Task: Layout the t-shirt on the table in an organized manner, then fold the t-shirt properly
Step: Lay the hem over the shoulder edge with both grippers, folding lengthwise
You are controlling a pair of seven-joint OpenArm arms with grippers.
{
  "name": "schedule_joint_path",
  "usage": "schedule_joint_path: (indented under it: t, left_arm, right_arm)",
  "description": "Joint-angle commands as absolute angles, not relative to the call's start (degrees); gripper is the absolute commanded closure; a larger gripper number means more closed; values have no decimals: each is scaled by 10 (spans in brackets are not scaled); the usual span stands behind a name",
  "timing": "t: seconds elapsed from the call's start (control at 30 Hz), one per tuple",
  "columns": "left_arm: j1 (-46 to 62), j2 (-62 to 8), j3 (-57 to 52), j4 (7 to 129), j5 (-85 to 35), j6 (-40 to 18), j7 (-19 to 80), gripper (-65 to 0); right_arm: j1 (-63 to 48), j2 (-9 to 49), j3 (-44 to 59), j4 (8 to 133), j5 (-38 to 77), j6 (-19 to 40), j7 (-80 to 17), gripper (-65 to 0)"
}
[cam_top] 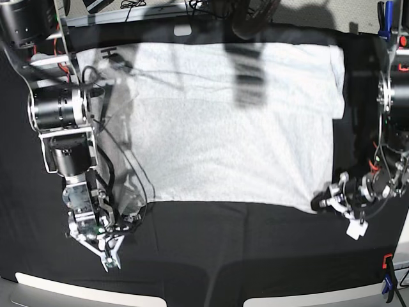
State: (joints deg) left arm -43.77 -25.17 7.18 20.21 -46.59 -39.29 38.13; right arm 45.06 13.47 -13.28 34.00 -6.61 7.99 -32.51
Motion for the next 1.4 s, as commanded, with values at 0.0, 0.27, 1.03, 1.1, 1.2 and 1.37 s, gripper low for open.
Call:
schedule_joint_path:
  t: [0.0, 0.27, 1.03, 1.1, 1.2, 1.37]
  left_arm:
    - [-466, -259, 71, 211, -480, -400, 369, 0]
    - [-479, -259, 71, 211, -471, -400, 368, 0]
    - [-288, -336, 71, 512, -472, -400, 422, 0]
    - [-247, -356, 71, 563, -490, -400, 425, 0]
    - [-187, -378, 71, 643, -498, -400, 428, 0]
    - [-103, -386, 56, 786, -498, -400, 476, 0]
  right_arm:
    - [478, 140, -131, 360, -69, 77, -316, 0]
    - [526, 140, -131, 365, -69, 103, -372, 0]
    - [349, 159, -130, 648, -25, 211, -469, 0]
    - [304, 167, -125, 713, -6, 210, -481, 0]
    - [234, 175, -99, 809, 6, 210, -494, 0]
    - [124, 175, -14, 952, 6, 218, -507, 0]
